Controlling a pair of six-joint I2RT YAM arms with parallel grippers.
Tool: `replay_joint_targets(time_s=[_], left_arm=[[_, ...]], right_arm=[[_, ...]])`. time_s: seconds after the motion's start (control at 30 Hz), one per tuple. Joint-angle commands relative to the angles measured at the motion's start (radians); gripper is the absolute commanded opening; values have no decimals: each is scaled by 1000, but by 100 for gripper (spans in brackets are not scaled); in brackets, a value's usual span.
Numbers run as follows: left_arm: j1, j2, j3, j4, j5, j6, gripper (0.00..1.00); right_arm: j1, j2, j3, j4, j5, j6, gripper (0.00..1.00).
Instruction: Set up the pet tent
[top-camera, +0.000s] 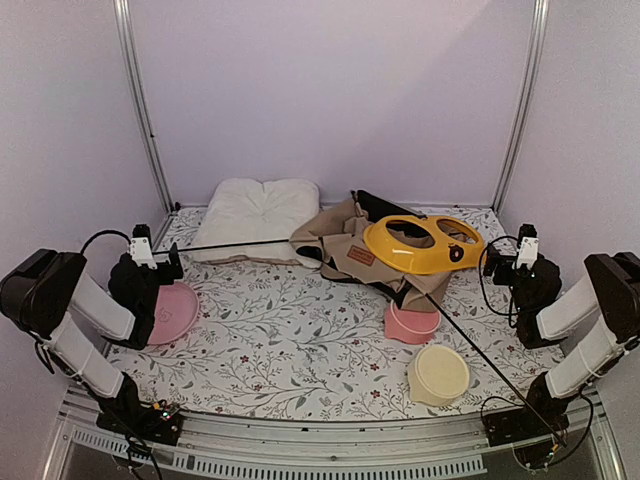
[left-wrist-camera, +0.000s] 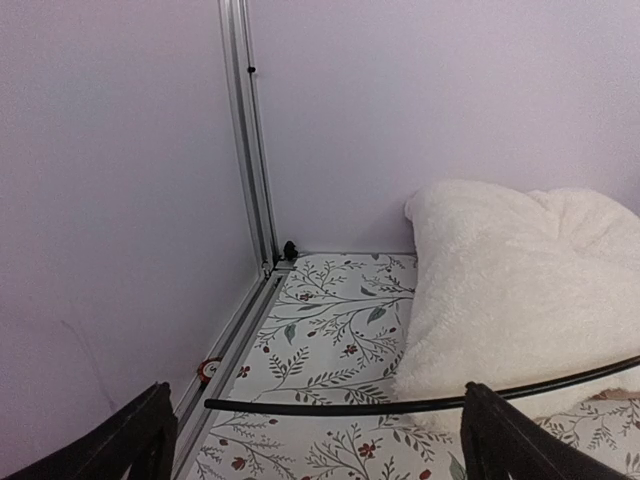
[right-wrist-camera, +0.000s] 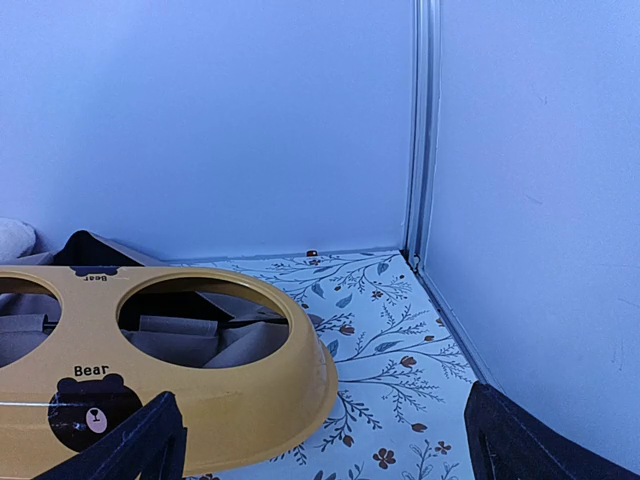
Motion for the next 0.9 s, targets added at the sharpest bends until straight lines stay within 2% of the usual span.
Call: replay_joint_targets(time_s=[0.0, 0.3, 0.37, 0.47, 0.57, 0.63, 0.73, 0.87], left_arm=[[6, -5, 7, -4, 1, -6, 99], [1, -17, 4, 0, 3, 6, 100], [-6, -71, 16, -67, 12, 17, 100], [-42, -206, 118, -332, 23, 44, 100], [-61, -314, 233, -641, 75, -57, 100], [-78, -376, 283, -761, 142, -109, 100], [-138, -467, 334, -888, 197, -115, 100], [-224, -562, 411, -1074, 235, -118, 100]], right_arm=[[-6, 8, 12, 11, 3, 4, 99], [-6, 8, 12, 10, 2, 4, 99], [-6, 9, 12, 10, 2, 5, 99], [-6, 7, 11, 13, 4, 4, 99], [-4, 5, 6, 24, 16, 2, 99], [7, -25, 0, 17, 51, 3, 99], [46, -110, 27, -95, 107, -22, 99], [144, -257, 137, -362, 216, -55, 99]])
